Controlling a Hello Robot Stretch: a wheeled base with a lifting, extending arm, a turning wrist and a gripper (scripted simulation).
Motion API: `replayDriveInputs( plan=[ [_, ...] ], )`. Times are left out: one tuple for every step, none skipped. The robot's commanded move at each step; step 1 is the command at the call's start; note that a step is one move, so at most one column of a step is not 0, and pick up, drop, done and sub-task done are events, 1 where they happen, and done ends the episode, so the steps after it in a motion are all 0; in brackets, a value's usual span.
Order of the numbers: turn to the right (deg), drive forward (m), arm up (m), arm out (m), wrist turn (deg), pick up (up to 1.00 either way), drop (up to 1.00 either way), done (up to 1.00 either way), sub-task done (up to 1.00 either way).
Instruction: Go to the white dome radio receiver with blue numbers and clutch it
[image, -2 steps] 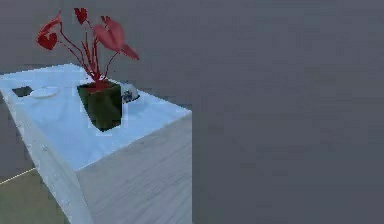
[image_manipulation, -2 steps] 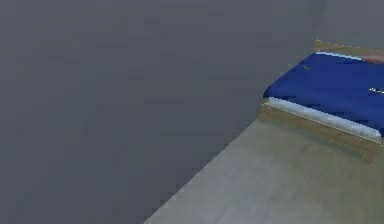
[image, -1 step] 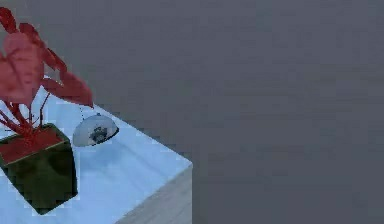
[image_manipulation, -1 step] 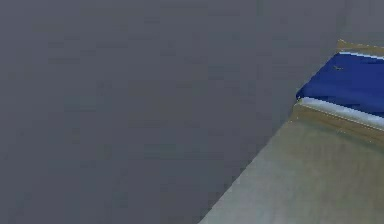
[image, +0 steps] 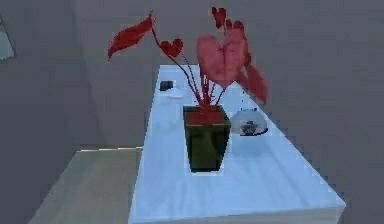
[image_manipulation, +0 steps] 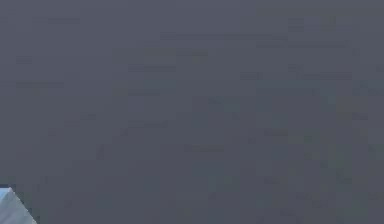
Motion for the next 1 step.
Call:
replayDriveInputs(
  plan=[
    [-45.0,0.00,0.00,0.00,0.0,0.00,0.00,0.00,0.00]
  ],
)
